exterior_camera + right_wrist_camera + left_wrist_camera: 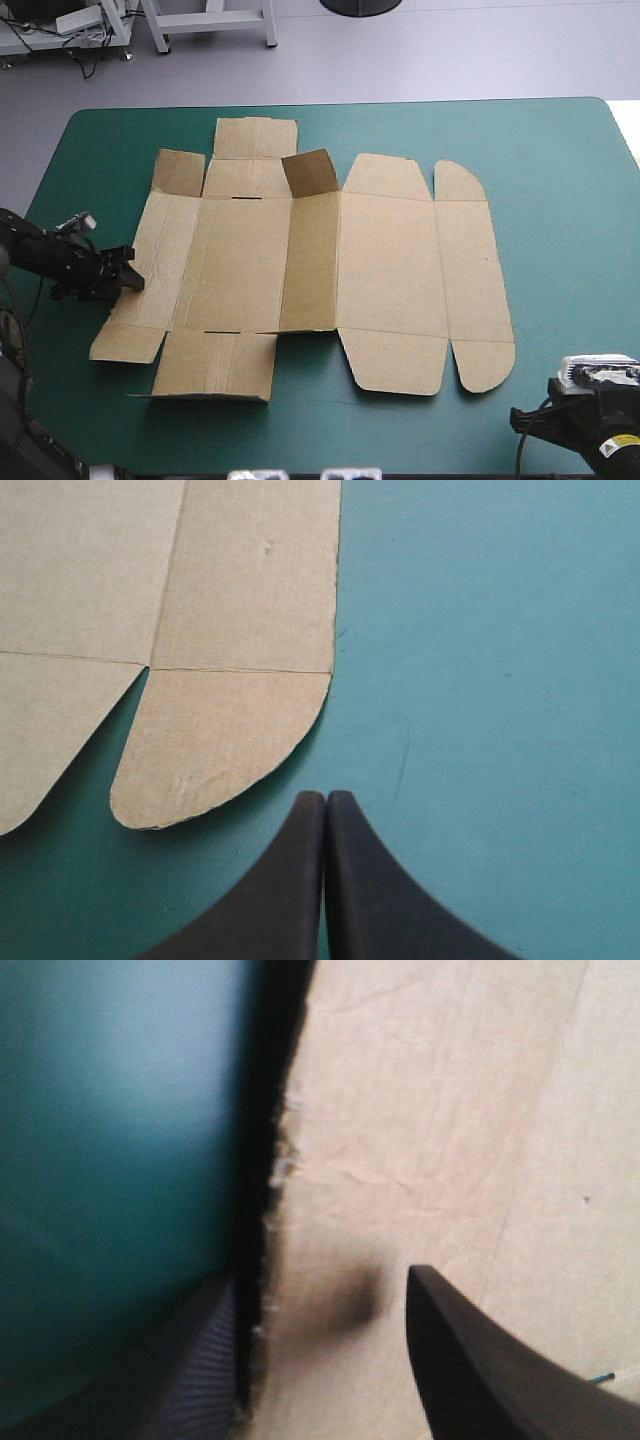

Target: Fold the box

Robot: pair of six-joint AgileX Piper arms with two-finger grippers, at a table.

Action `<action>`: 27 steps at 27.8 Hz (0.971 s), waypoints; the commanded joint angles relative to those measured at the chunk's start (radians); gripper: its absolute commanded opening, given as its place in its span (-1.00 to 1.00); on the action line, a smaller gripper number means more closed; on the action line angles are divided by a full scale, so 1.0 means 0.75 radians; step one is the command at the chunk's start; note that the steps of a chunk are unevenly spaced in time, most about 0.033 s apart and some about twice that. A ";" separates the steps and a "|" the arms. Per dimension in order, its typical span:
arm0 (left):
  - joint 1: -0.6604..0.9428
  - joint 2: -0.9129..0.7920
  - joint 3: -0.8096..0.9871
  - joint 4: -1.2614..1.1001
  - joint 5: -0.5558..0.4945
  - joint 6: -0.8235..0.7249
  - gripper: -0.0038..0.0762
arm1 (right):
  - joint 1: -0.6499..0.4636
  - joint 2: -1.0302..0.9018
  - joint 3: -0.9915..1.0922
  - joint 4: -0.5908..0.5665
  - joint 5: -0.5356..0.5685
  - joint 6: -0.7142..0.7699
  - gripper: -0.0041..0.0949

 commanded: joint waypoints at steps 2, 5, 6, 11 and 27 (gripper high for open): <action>-0.091 0.005 0.046 -0.043 0.124 0.008 0.04 | -0.006 0.015 -0.034 0.011 -0.067 -0.001 -0.95; -0.146 0.024 0.053 -0.048 0.124 0.008 0.03 | -0.006 0.015 -0.034 0.011 -0.067 -0.001 -0.95; -0.166 0.024 0.053 -0.058 0.124 0.008 -0.01 | -0.006 0.015 -0.034 0.011 -0.067 -0.001 -0.95; -0.208 0.024 0.053 -0.171 0.124 0.014 -0.40 | -0.006 0.015 -0.034 0.011 -0.067 -0.001 -0.95; -0.217 0.009 0.042 -0.534 0.126 0.112 -0.87 | -0.006 0.015 -0.034 0.026 -0.075 -0.001 -0.95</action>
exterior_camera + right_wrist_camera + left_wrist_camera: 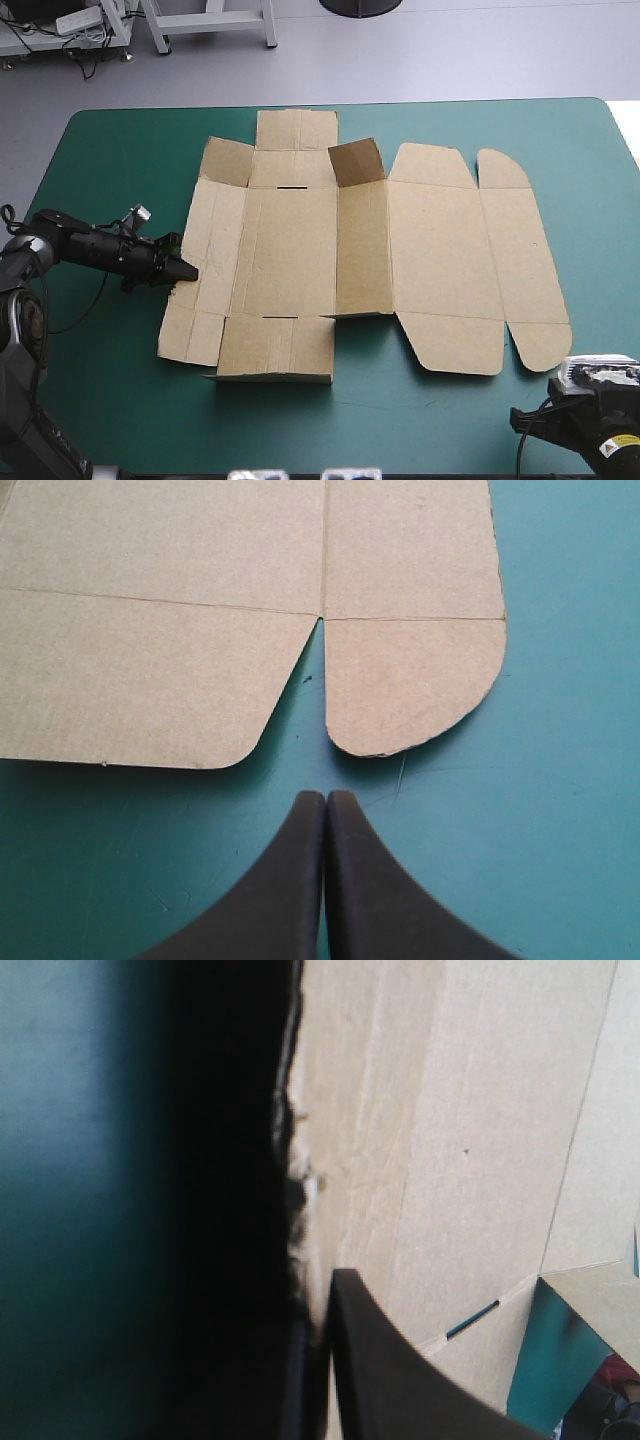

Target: Fold the box

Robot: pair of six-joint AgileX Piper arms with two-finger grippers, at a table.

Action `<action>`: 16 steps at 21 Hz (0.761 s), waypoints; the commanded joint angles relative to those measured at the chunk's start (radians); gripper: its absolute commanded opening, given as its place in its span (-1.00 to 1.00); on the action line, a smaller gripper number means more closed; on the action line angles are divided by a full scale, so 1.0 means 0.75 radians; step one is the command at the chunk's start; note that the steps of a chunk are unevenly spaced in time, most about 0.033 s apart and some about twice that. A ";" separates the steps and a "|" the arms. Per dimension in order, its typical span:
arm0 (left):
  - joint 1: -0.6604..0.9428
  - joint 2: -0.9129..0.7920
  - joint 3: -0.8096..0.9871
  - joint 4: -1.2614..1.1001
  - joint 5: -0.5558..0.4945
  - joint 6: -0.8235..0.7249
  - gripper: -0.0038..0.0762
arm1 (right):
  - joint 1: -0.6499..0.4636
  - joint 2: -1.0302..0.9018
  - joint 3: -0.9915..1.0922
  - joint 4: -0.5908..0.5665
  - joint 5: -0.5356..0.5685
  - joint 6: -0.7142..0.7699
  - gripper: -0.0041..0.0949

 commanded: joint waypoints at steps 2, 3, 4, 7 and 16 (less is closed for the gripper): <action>-0.011 -0.105 -0.075 -0.071 0.104 0.005 -0.87 | -0.006 0.015 -0.034 0.046 -0.075 -0.001 -0.95; -0.011 -0.131 -0.100 -0.058 0.104 0.005 -0.87 | -0.006 0.015 -0.034 0.046 -0.075 -0.001 -0.95; -0.011 -0.187 -0.165 -0.027 0.104 0.005 -0.88 | -0.006 0.015 -0.034 0.049 -0.075 -0.001 -0.95; -0.076 -0.354 -0.318 0.168 0.104 0.005 -0.88 | -0.006 0.015 -0.034 0.049 -0.075 -0.012 -0.95; -0.573 -0.599 -0.659 0.612 0.096 0.083 -0.88 | -0.006 0.015 -0.034 0.056 -0.075 -0.021 -0.95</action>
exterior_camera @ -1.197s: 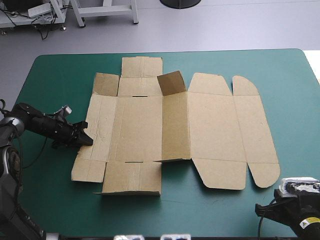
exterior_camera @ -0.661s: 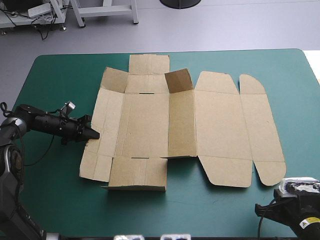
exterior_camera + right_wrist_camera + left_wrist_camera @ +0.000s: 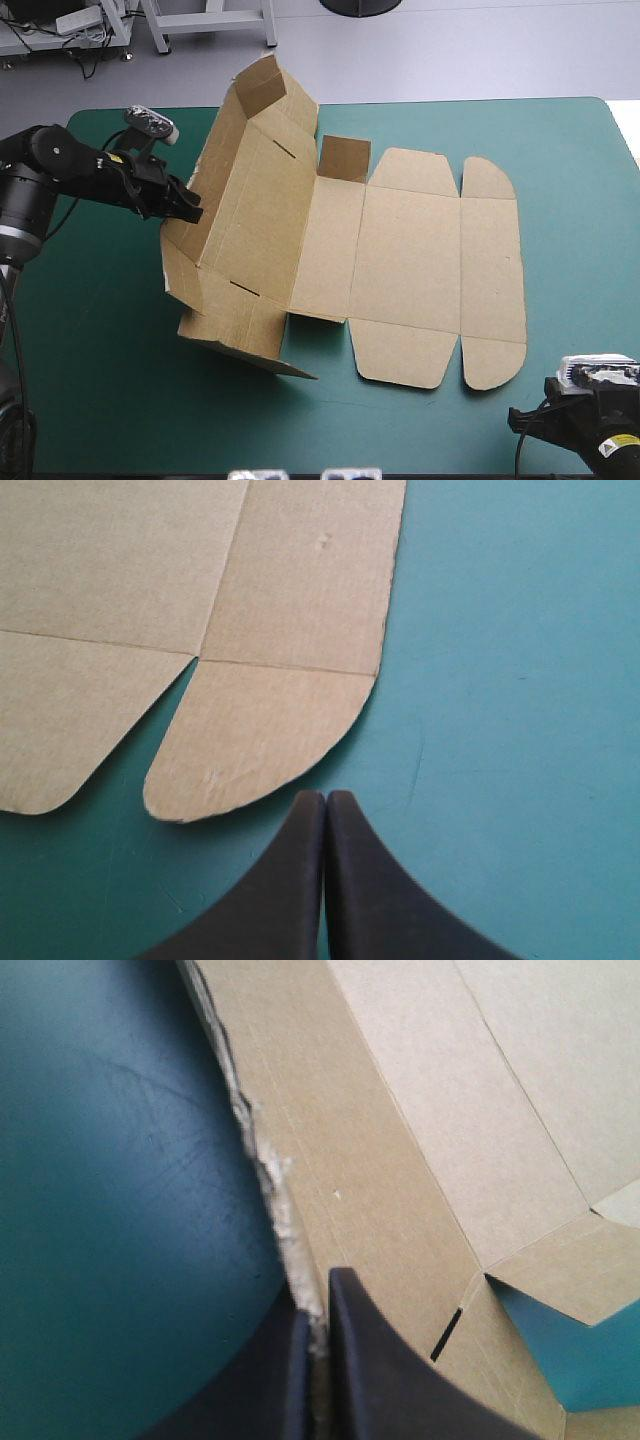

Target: Fold the box

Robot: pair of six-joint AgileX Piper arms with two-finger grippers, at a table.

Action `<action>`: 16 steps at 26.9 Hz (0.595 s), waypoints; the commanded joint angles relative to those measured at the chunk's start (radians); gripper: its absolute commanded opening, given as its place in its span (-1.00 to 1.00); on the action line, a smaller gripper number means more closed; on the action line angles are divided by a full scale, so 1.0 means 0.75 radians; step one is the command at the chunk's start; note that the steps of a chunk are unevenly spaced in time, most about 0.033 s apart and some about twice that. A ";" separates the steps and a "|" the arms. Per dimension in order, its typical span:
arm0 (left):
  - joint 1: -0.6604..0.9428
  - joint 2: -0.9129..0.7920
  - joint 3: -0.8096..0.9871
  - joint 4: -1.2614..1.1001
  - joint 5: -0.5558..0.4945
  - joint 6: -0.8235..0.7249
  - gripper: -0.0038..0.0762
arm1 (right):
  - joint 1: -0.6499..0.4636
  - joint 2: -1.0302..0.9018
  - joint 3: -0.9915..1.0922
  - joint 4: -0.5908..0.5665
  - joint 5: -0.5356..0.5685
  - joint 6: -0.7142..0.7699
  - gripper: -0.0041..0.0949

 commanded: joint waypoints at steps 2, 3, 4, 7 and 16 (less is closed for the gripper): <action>-0.205 -0.078 -0.195 0.122 0.060 0.096 -0.88 | -0.006 0.015 -0.034 0.036 -0.075 -0.021 -0.95; -0.275 -0.078 -0.250 0.165 0.060 0.099 -0.88 | -0.006 0.015 -0.034 0.050 -0.075 -0.031 -0.95; -0.342 -0.075 -0.298 0.228 0.060 0.124 -0.88 | -0.006 0.015 -0.034 0.060 -0.075 -0.048 -0.95; -0.513 -0.075 -0.401 0.401 0.059 0.235 -0.88 | -0.006 0.015 -0.034 0.060 -0.075 -0.054 -0.95; -0.743 -0.075 -0.455 0.555 -0.132 0.533 -0.88 | -0.006 0.015 -0.034 0.060 -0.075 -0.076 -0.95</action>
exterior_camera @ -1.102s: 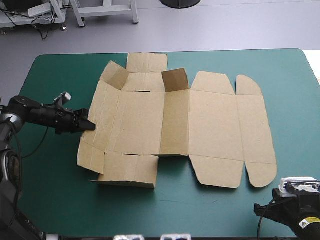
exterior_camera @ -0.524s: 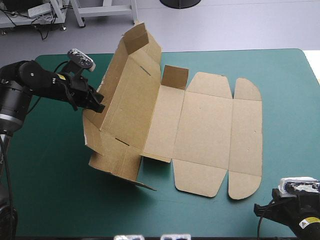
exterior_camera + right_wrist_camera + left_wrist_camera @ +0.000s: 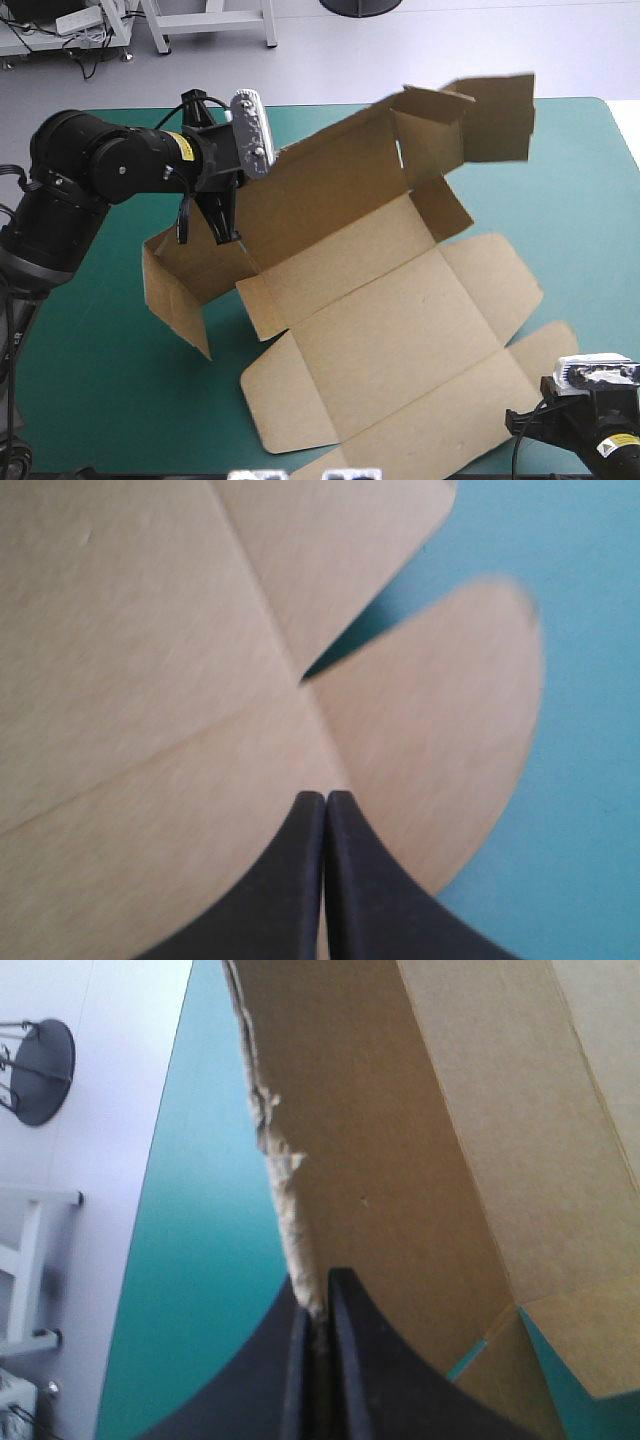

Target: Fold the box

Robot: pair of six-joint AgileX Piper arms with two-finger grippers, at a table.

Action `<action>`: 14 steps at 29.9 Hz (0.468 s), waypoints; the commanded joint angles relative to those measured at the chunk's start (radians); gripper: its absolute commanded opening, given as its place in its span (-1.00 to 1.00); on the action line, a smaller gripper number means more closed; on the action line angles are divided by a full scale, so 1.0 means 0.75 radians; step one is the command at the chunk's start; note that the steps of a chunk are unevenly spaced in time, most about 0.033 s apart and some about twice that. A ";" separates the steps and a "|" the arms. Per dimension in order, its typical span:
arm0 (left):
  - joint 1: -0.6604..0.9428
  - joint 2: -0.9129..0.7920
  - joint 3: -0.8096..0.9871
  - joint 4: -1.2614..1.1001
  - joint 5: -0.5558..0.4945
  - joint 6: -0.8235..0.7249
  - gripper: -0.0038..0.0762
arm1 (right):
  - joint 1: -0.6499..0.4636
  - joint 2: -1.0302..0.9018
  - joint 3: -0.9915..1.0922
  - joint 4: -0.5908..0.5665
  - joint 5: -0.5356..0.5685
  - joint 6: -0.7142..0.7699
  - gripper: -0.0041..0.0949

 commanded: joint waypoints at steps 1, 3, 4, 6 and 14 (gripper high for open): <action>-0.067 -0.054 -0.047 -0.004 -0.161 0.141 -0.88 | -0.006 0.015 -0.034 0.024 -0.075 -0.029 -0.95; -0.102 -0.054 -0.047 -0.001 -0.196 0.178 -0.88 | -0.006 0.015 -0.034 0.024 -0.075 -0.029 -0.95; -0.122 -0.054 -0.047 0.003 -0.210 0.185 -0.88 | -0.006 0.015 -0.034 0.024 -0.075 -0.029 -0.95; -0.160 -0.054 -0.047 0.021 -0.220 0.185 -0.91 | -0.006 0.015 -0.040 0.024 -0.075 -0.029 -0.95; -0.337 -0.051 0.069 0.383 -0.406 0.075 -0.93 | -0.006 0.015 -0.187 0.021 -0.061 -0.029 -0.95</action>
